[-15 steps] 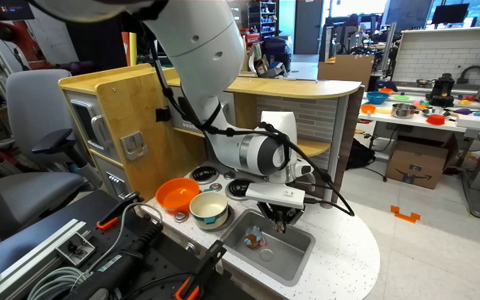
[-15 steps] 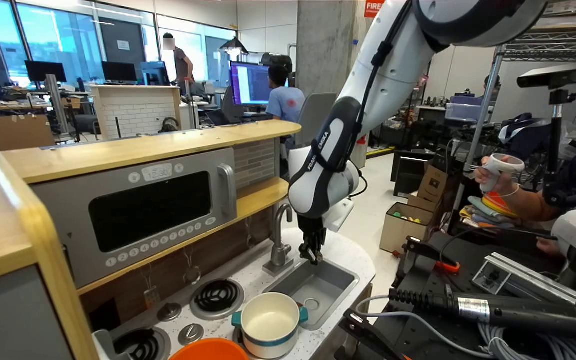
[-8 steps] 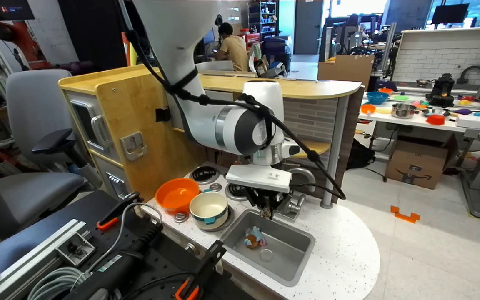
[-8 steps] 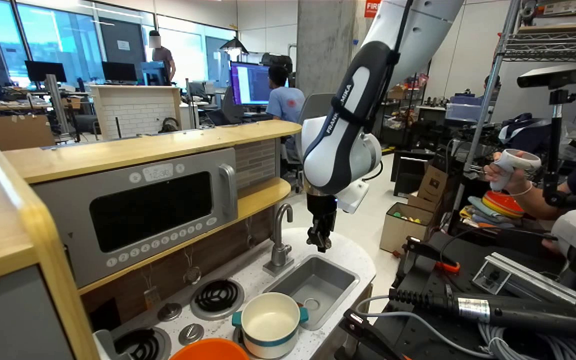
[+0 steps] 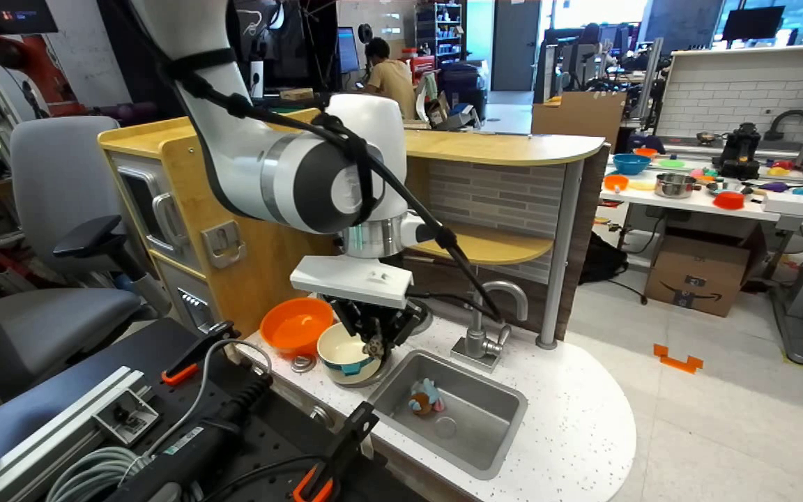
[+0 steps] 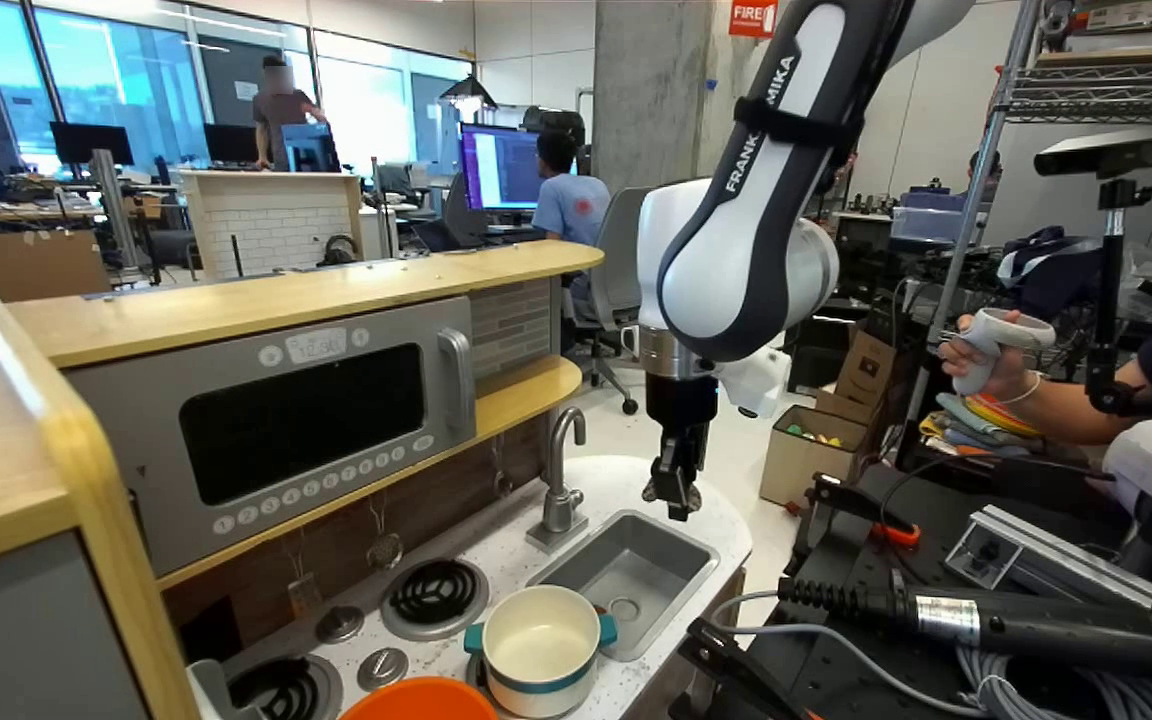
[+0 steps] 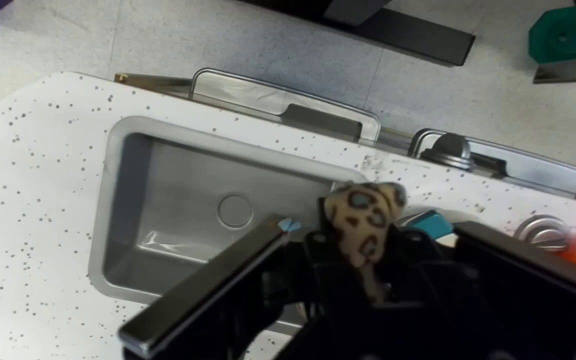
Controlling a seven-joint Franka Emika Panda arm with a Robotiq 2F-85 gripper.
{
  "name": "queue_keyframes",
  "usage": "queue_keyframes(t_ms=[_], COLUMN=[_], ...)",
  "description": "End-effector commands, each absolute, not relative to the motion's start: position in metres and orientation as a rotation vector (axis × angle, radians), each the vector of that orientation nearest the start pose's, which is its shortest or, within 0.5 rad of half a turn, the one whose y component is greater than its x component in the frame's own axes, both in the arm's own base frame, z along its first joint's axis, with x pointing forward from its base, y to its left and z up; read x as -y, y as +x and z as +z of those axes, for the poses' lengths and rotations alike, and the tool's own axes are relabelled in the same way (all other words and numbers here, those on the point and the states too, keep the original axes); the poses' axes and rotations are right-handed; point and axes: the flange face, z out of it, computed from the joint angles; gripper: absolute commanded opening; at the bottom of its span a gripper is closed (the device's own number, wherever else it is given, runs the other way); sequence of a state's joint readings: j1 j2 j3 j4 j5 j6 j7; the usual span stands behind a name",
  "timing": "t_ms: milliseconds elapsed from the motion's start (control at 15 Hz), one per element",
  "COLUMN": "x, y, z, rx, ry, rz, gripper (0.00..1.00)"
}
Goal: Remove the brown toy from the sink and put it in the white pot
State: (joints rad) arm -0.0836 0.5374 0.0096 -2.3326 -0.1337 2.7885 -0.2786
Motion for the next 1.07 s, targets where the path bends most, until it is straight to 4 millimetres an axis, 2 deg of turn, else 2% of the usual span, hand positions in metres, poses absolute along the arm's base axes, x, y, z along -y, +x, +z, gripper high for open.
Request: queue_keyframes(t_ms=[0, 267, 467, 733, 1000], x=[-0.009, -0.054, -0.078, -0.095, -0.106], y=[0.468, 0.469, 0.476, 0.492, 0.51], z=[0.121, 0.124, 0.121, 0.112, 0.091], rx=[0.574, 0.65, 0.689, 0.719, 0.752], ry=[-3.087, -3.054, -3.039, -3.049, -3.065], rz=[0.125, 0.12, 0.114, 0.126, 0.149], gripper=[0.04, 0.04, 0.04, 0.04, 0.04])
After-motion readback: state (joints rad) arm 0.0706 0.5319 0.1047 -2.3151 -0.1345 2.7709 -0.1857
